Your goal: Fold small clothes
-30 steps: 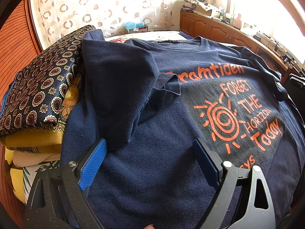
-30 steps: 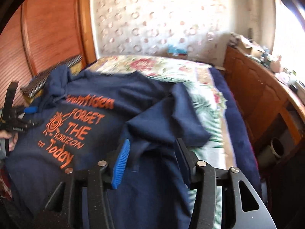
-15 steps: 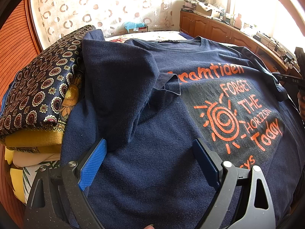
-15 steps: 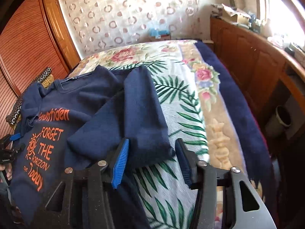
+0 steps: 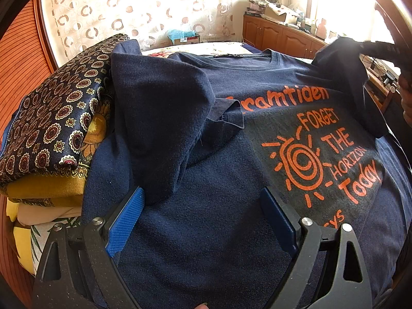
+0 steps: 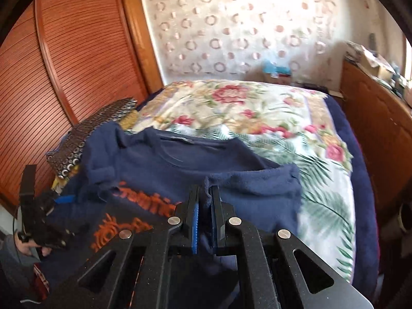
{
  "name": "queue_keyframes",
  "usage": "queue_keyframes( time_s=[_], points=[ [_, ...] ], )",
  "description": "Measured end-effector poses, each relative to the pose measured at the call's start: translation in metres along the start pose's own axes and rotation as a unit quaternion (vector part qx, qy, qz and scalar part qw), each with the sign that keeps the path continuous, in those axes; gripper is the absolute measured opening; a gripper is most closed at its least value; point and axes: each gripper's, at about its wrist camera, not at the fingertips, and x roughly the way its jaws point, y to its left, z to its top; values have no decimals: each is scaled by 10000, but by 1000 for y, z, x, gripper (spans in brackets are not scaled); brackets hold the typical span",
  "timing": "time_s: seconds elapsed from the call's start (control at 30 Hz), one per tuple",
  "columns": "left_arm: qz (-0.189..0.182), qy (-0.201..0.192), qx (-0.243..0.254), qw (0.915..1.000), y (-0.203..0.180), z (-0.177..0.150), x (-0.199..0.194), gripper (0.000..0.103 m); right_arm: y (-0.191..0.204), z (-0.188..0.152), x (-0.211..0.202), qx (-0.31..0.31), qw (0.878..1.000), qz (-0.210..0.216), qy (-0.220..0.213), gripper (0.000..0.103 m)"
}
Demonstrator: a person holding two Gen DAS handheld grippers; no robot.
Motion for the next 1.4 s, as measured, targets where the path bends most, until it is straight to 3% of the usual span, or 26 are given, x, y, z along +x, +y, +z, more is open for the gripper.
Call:
queue_keyframes(
  time_s=[0.07, 0.1, 0.13, 0.27, 0.43, 0.7, 0.97, 1.13, 1.3, 1.4],
  points=[
    [0, -1, 0, 10000, -1, 0, 0, 91, 0, 4, 9, -39, 10000, 46, 15, 21],
    [-1, 0, -1, 10000, 0, 0, 0, 91, 0, 4, 10, -44, 10000, 10, -6, 33],
    [-1, 1, -2, 10000, 0, 0, 0, 91, -2, 3, 9, -16, 10000, -7, -54, 38],
    [-1, 1, -2, 10000, 0, 0, 0, 91, -18, -10, -6, 55, 9998, -148, -78, 38],
    [-1, 0, -3, 10000, 0, 0, 0, 91, -27, -48, -10, -55, 9979, -532, 376, 38],
    [-1, 1, -2, 10000, 0, 0, 0, 91, -13, -104, 16, -110, 9952, -457, 861, 38],
    [-3, -1, -4, 10000, 0, 0, 0, 91, 0, -113, 24, -272, 9945, -615, 804, 38],
    [-85, -66, -76, 9999, 5, 2, -8, 91, 1, -92, 12, -244, 9967, -545, 547, 41],
    [-209, -501, -169, 9984, 16, 27, -44, 91, 17, -70, 20, -567, 9968, -419, 368, 41],
    [-127, -712, -93, 9973, 25, 46, -60, 91, 27, -57, 33, -640, 9973, -112, 329, 41]
  ],
)
